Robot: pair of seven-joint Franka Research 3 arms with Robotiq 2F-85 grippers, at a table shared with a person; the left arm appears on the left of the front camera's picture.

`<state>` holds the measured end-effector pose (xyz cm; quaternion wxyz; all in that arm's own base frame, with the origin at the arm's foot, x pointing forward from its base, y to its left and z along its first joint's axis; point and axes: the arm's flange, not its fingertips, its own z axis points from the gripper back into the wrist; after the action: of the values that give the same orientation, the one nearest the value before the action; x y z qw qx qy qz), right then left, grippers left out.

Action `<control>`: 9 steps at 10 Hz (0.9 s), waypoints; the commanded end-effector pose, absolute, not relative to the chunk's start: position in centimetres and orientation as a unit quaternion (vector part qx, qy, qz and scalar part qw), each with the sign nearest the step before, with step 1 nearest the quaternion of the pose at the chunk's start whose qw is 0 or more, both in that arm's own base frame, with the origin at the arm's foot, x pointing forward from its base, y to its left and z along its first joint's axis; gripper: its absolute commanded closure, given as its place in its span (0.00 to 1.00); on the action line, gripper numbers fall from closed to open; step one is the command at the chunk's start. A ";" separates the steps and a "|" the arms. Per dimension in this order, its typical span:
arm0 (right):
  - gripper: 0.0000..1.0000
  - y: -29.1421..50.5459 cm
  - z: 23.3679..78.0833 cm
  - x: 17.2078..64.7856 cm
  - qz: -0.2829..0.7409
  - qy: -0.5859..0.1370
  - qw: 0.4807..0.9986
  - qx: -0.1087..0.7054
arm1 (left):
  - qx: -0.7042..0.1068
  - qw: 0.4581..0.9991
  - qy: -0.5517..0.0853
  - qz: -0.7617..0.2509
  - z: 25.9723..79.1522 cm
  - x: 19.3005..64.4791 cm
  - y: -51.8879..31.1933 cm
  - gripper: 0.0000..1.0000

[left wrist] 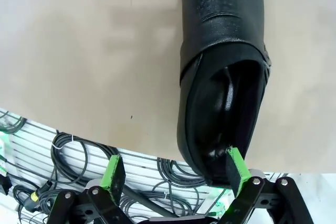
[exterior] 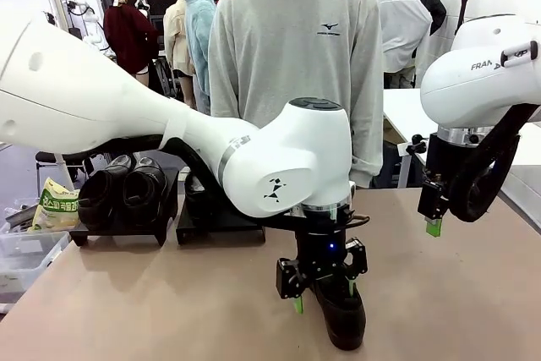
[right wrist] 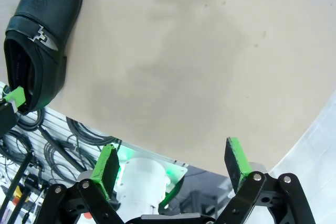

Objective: Organize the shoes by placing them on the stand.
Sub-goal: Place the Shoe from the middle of the table onto the Shoes Stand.

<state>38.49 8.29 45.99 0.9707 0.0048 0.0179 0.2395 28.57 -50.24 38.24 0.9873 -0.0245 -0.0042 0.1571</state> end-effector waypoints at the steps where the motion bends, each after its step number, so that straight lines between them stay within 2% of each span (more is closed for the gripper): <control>1: 0.00 8.3 46.1 38.4 0.236 0.023 0.971 0.004 | -0.030 0.984 -0.035 0.173 37.4 28.8 -50.5 0.00; 4: 0.00 8.3 46.1 38.4 0.236 0.023 0.971 0.004 | -0.034 0.987 -0.035 0.151 36.5 29.8 -49.9 0.00; 6: 0.00 8.3 46.1 38.4 0.236 0.023 0.971 0.004 | -0.026 0.994 0.001 0.109 35.0 30.4 -49.7 0.00; 8: 0.00 8.3 46.1 38.4 0.236 0.023 0.971 0.004 | -0.025 0.993 0.010 0.112 34.7 30.9 -49.3 0.00; 9: 0.00 8.3 46.1 38.4 0.236 0.023 0.971 0.004 | -0.027 0.994 0.012 0.106 34.9 31.0 -49.2 0.16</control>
<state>38.49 8.29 45.99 0.9707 0.0048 0.0180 0.2395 30.90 -49.35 34.29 0.9938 -0.0167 0.0054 0.1101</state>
